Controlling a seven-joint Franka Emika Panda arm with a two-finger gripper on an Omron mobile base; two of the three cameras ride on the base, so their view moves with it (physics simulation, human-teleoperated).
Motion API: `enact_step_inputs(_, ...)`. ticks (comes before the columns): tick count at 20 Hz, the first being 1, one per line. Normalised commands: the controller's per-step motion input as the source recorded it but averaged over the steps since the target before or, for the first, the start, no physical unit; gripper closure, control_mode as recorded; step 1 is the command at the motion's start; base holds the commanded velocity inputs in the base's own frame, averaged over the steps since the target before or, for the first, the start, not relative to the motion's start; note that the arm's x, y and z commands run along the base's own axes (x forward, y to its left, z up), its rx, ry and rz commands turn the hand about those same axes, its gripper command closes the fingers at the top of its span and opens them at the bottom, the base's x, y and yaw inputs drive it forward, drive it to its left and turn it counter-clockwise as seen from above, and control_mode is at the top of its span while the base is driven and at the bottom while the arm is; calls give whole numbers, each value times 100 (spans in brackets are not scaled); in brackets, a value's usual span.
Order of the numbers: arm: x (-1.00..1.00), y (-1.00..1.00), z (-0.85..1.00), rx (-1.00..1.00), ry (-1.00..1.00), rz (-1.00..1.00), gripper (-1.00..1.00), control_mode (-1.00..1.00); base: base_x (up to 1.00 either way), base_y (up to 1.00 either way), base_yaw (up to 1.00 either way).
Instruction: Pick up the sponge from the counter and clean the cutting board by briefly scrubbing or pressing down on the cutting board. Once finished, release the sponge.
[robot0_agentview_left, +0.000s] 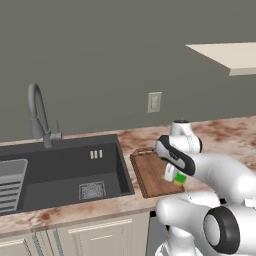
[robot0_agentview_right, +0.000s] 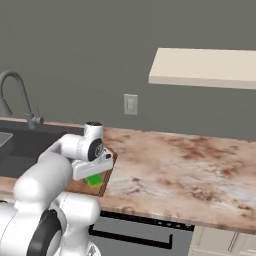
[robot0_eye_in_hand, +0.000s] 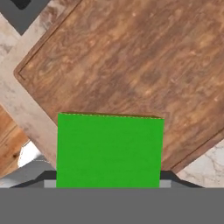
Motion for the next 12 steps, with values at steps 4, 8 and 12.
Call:
enact_step_inputs(4,1,-4,-21,0,5,24,100,-100,0,0,0)
enact_step_inputs(8,0,1,-31,0,0,17,100,-100,0,0,0)
enact_step_inputs(12,0,8,-30,0,1,15,100,-100,0,0,0)
